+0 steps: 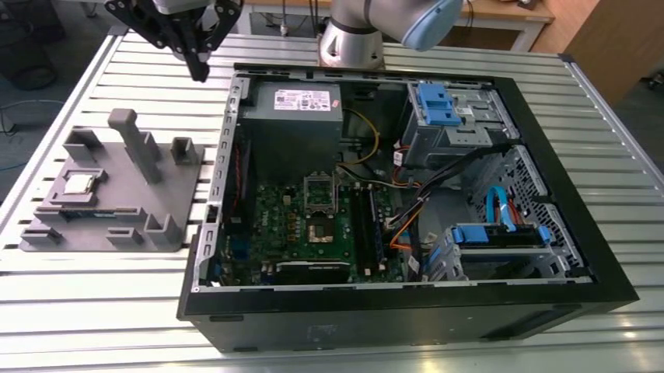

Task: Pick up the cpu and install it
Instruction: 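Reach for the cpu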

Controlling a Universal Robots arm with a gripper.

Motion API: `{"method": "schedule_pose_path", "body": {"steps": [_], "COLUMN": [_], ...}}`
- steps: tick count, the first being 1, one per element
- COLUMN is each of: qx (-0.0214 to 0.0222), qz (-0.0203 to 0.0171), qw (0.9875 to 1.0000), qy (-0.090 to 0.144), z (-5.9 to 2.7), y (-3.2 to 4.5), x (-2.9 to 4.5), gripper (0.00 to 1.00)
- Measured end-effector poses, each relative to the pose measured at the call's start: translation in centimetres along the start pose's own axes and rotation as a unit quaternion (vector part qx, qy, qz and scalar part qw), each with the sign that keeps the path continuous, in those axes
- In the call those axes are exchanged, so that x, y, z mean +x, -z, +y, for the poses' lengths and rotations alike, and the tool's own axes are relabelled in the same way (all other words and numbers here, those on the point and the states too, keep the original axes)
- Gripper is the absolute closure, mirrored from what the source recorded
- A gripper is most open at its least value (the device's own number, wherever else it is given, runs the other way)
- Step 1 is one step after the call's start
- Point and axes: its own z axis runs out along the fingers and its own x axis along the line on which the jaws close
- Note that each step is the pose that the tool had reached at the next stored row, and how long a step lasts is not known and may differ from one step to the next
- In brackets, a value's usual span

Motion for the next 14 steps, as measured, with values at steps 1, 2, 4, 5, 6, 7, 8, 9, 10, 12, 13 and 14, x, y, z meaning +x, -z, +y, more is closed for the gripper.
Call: {"method": "schedule_pose_path", "body": {"steps": [1,2,4,5,6,7,8,9,10,12,13,14], "qx": [-0.0001,0.0000,-0.0001,-0.0001,-0.0001,-0.0002,-0.0002,-0.0002,-0.0002,-0.0003,-0.0003,-0.0004], "qz": [-0.0003,-0.0006,-0.0012,-0.0015,-0.0018,-0.0021,-0.0024,-0.0027,-0.0030,-0.0036,-0.0039,-0.0043], "qw": [1.0000,1.0000,1.0000,1.0000,1.0000,1.0000,1.0000,1.0000,1.0000,1.0000,1.0000,1.0000], "qy": [0.000,0.000,0.000,0.000,0.000,0.000,0.000,0.000,0.000,0.000,0.000,0.000], "z": [-0.01,-0.02,-0.04,-0.06,-0.07,-0.08,-0.09,-0.10,-0.11,-0.13,-0.15,-0.16], "y": [0.00,0.02,0.04,0.04,0.05,0.06,0.07,0.08,0.09,0.10,0.11,0.12], "x": [0.16,0.31,0.62,0.77,0.92,1.07,1.21,1.38,1.53,1.83,1.98,2.13], "gripper": [0.89,0.89,0.89,0.89,0.89,0.89,0.89,0.89,0.89,0.89,0.89,0.89]}}
